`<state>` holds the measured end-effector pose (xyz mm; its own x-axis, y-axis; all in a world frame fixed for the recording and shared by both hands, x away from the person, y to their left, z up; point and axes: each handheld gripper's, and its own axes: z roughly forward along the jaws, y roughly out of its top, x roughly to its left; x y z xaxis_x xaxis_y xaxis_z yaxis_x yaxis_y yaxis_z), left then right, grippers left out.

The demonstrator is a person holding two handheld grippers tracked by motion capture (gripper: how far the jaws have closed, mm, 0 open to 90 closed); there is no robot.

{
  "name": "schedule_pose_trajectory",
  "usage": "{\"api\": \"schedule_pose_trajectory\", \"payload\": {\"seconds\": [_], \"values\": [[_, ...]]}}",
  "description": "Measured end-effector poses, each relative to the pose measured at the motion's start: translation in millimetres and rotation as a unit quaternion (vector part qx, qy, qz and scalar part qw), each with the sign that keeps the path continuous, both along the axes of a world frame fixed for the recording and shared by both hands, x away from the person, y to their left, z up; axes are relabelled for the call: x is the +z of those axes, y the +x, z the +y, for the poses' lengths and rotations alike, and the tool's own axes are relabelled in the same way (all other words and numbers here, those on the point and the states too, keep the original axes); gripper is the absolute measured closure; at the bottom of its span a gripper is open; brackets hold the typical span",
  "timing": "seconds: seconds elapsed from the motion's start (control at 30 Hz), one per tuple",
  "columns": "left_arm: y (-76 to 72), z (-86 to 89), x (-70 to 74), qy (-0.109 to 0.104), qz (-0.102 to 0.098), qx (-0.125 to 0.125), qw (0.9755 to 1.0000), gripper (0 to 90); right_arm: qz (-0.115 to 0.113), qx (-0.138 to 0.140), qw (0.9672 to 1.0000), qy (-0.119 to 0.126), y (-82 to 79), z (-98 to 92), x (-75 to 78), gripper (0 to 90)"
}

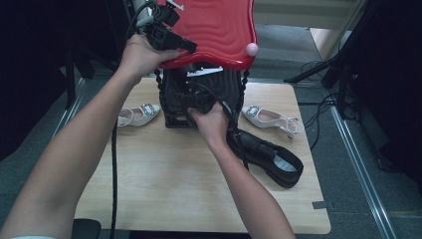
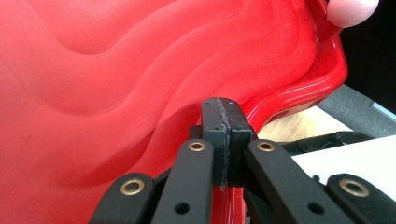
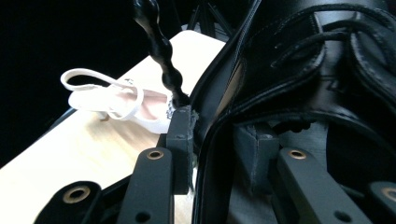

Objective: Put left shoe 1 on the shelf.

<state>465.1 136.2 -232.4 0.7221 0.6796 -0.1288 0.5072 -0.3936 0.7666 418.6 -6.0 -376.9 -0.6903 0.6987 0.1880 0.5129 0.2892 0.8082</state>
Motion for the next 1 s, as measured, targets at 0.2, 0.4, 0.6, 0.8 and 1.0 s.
{"api": "schedule_pose_trajectory", "payload": {"seconds": [0.2, 0.4, 0.6, 0.8, 1.0], "values": [[0.0, -0.3, -0.1, 0.0, -0.001, 0.001, 1.0, 90.0, 0.001, 0.011, 0.9999, 0.005, -15.6, -12.0, 10.3, 72.3], [-0.1, -0.4, 0.0, 0.0, -0.001, 0.002, 1.0, 90.0, -0.003, 0.035, 0.9994, 0.005, -38.0, -27.1, 18.9, 87.8], [-0.3, -0.5, -0.2, 0.0, -0.001, 0.002, 1.0, 90.0, 0.0, 0.066, 0.9978, 0.009, -55.2, -41.3, 15.0, 90.0], [-1.1, -0.5, -0.8, 0.0, -0.007, 0.002, 1.0, 90.0, 0.014, 0.08, 0.9967, -0.005, -72.6, -58.0, -8.1, 90.0], [-1.4, -0.2, -1.0, 0.0, -0.007, 0.002, 1.0, 90.0, 0.01, 0.096, 0.9952, -0.012, -76.8, -69.2, -31.4, 90.0]]}}
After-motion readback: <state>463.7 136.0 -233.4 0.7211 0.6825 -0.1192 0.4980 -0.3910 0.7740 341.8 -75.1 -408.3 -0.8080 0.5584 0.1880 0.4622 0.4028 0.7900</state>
